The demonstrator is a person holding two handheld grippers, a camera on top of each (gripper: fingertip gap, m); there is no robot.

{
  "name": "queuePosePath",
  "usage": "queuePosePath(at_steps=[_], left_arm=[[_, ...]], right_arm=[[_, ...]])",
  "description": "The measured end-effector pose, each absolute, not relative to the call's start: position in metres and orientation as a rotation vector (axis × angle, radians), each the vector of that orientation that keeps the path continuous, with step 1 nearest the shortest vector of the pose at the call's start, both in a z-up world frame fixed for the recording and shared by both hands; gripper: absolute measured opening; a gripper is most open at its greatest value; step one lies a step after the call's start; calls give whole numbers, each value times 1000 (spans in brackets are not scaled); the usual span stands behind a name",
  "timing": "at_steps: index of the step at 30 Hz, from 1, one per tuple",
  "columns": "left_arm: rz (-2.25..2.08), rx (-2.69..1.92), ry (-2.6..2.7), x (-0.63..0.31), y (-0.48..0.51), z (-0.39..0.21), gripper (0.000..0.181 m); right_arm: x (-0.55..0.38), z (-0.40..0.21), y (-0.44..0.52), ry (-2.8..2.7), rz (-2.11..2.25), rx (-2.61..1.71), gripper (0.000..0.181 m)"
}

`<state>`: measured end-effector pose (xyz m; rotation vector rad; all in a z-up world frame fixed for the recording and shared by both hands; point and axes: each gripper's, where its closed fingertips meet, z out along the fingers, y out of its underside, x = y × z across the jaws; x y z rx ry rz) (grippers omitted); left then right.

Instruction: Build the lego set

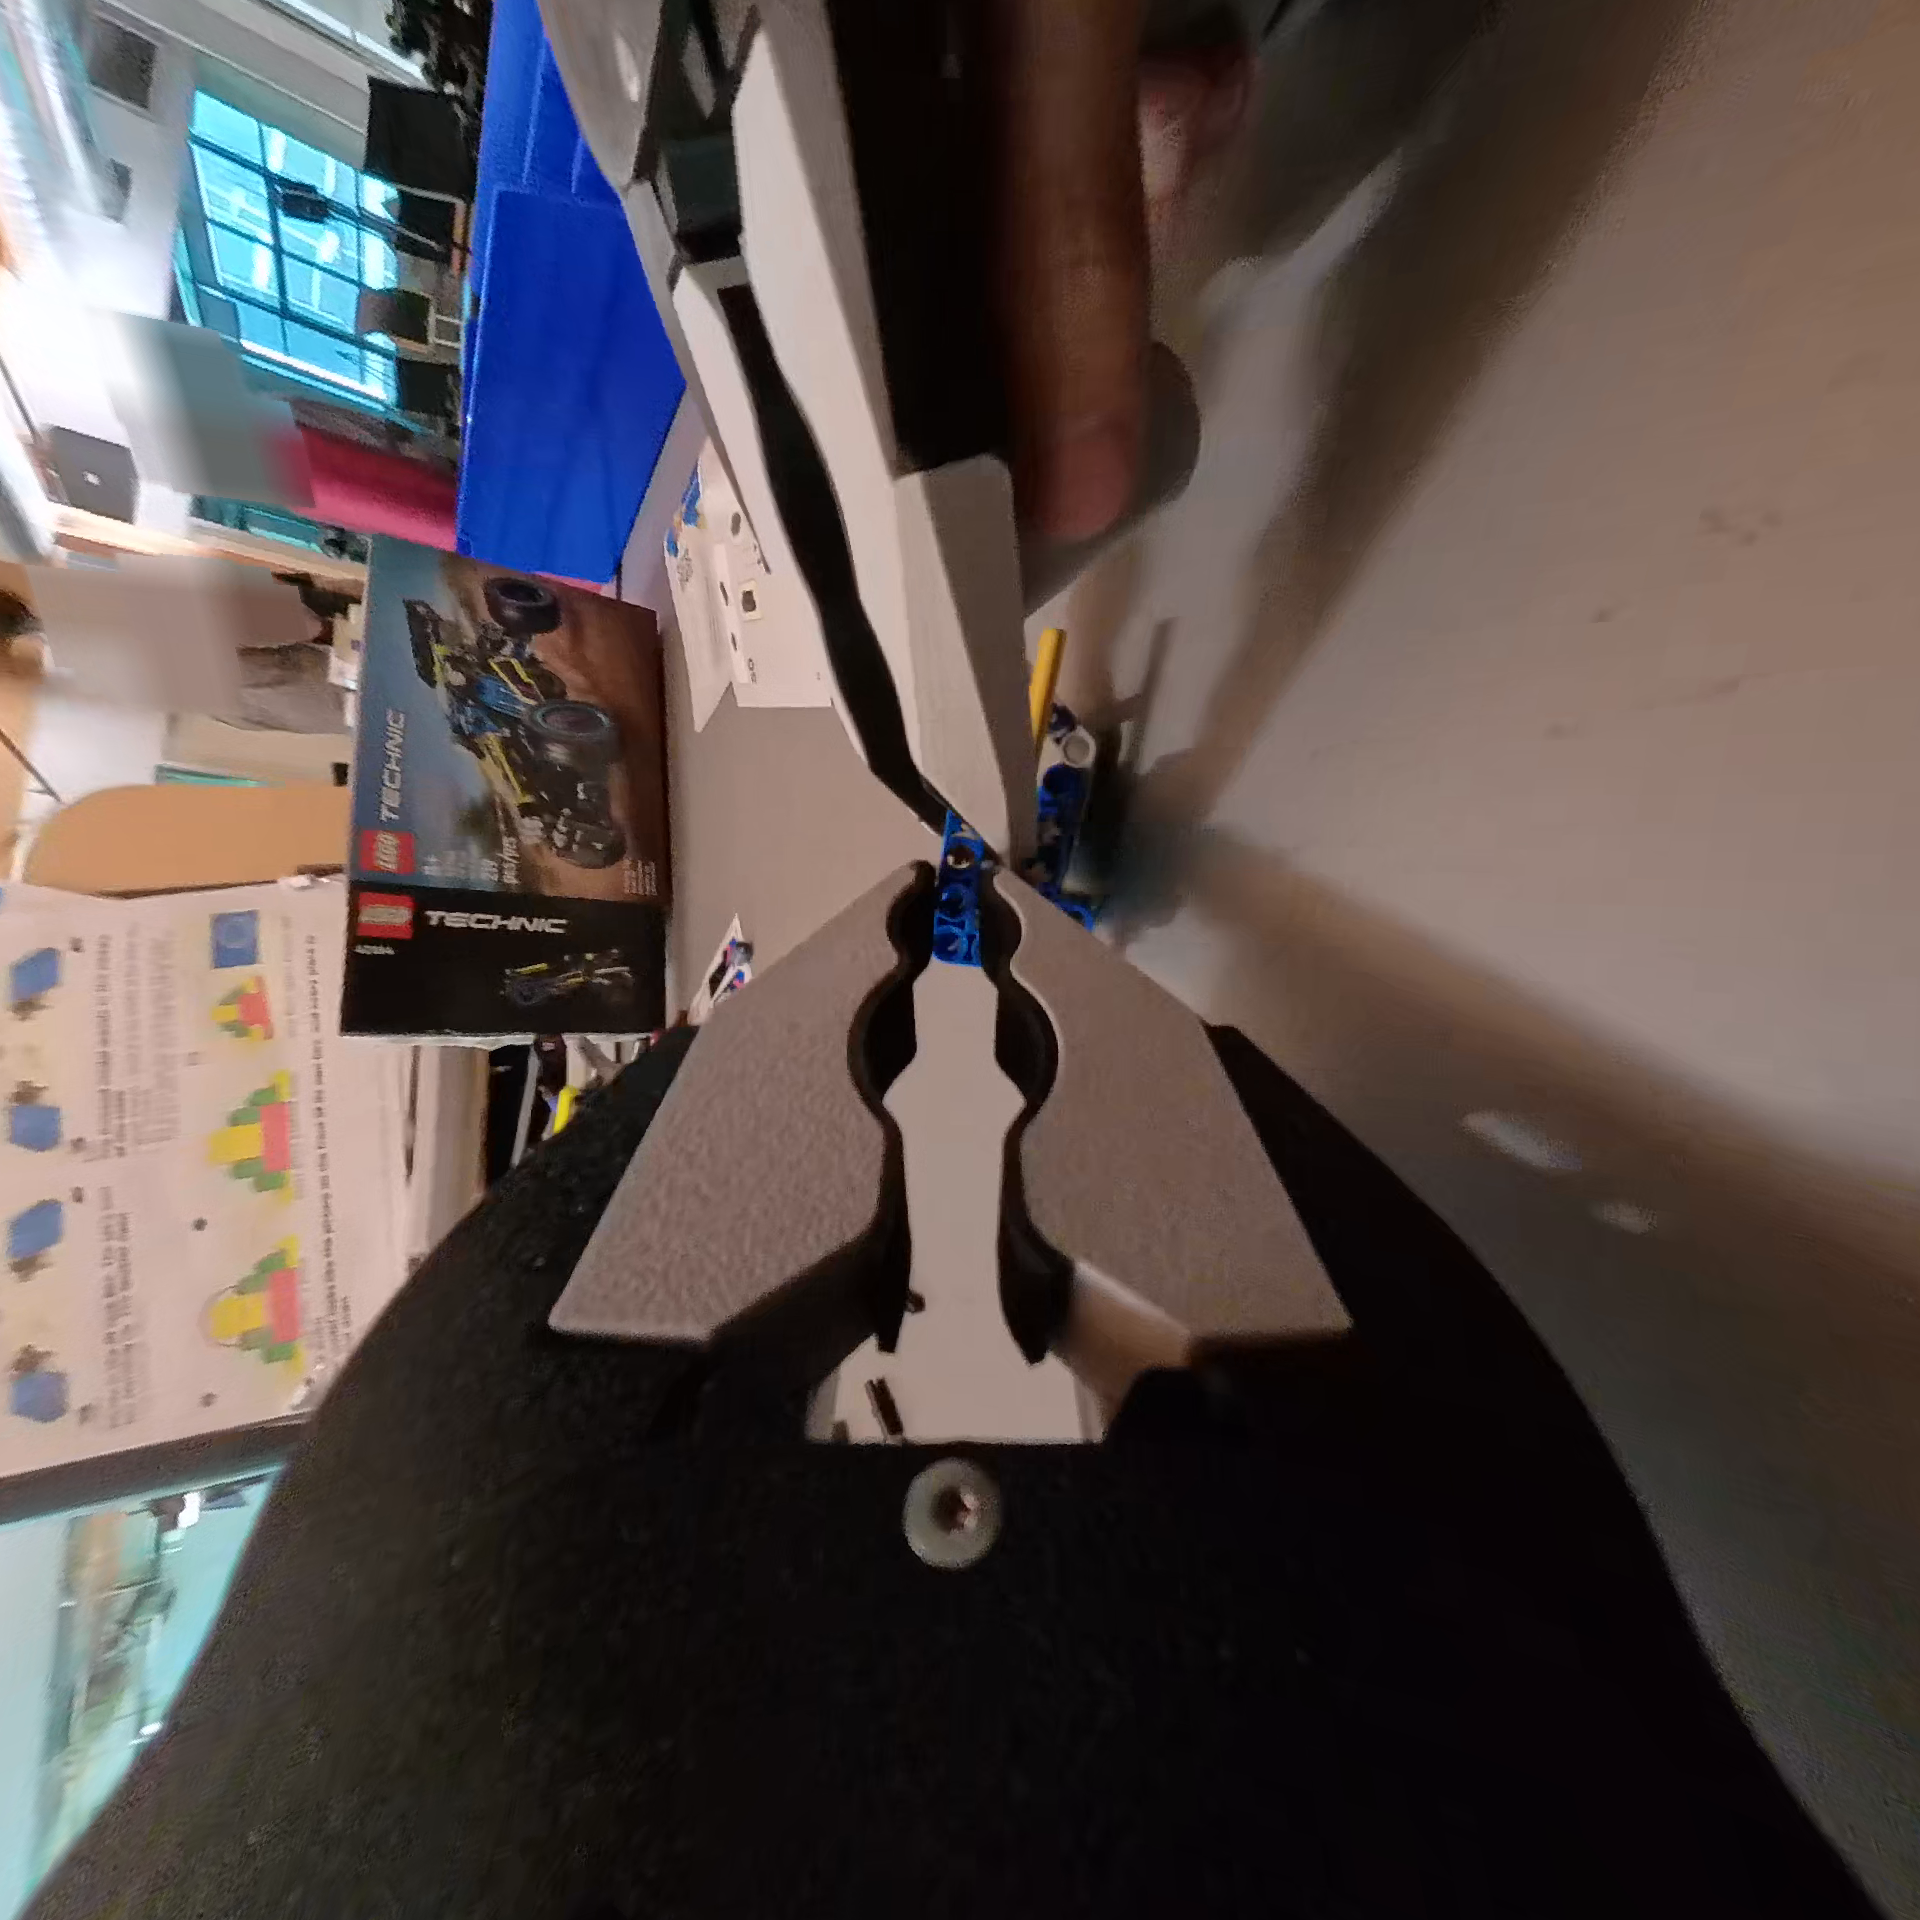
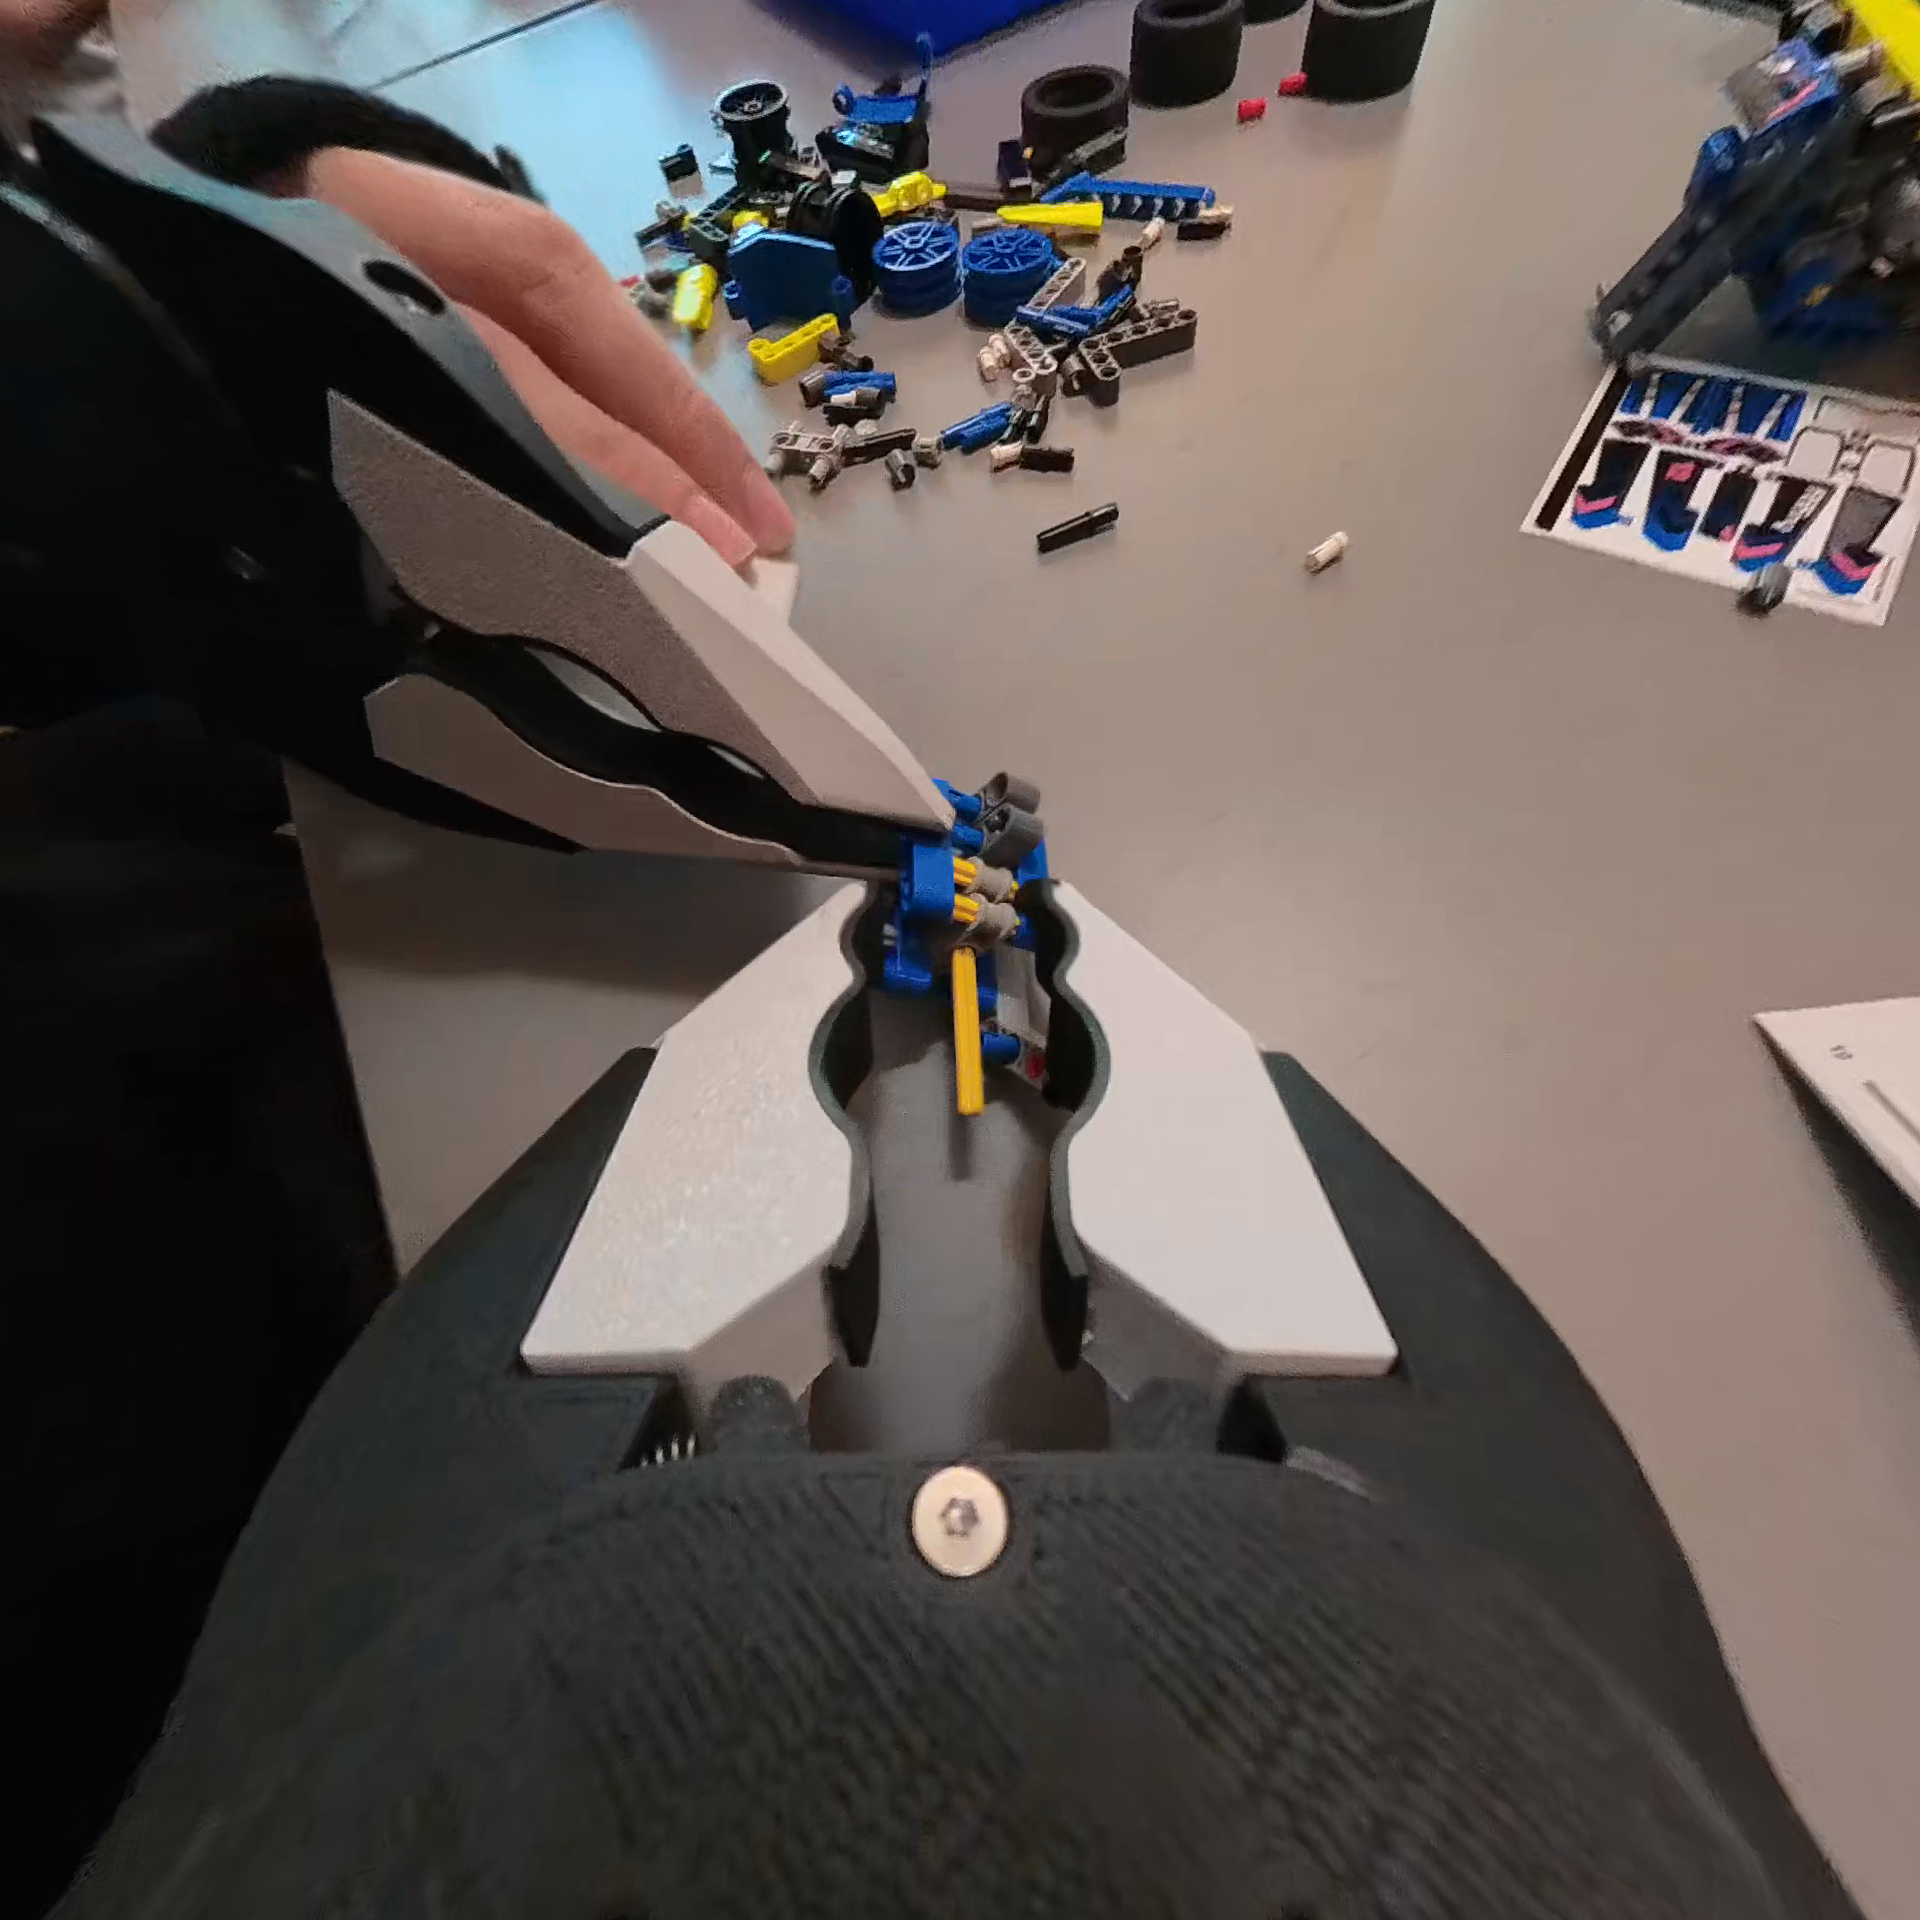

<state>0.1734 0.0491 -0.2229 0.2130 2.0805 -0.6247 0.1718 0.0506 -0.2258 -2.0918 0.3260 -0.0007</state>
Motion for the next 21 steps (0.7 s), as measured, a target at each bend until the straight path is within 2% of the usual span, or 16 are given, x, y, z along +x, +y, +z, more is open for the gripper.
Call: queuePosePath(at_steps=[8, 10, 15, 21], left_arm=[[-464, 309, 1966, 158, 47, -227, 4], [-415, 318, 1954, 157, 48, -233, 4], [-413, 309, 1939, 155, 50, -236, 4], [-291, 366, 1865, 157, 51, -232, 4]], right_arm=[[155, -215, 45, 454, 184, -2018, 46], [162, -214, 39, 469, 136, -2035, 65], [154, -204, 32, 336, 97, -2074, 65], [167, -224, 30, 294, -17, -2148, 76]])
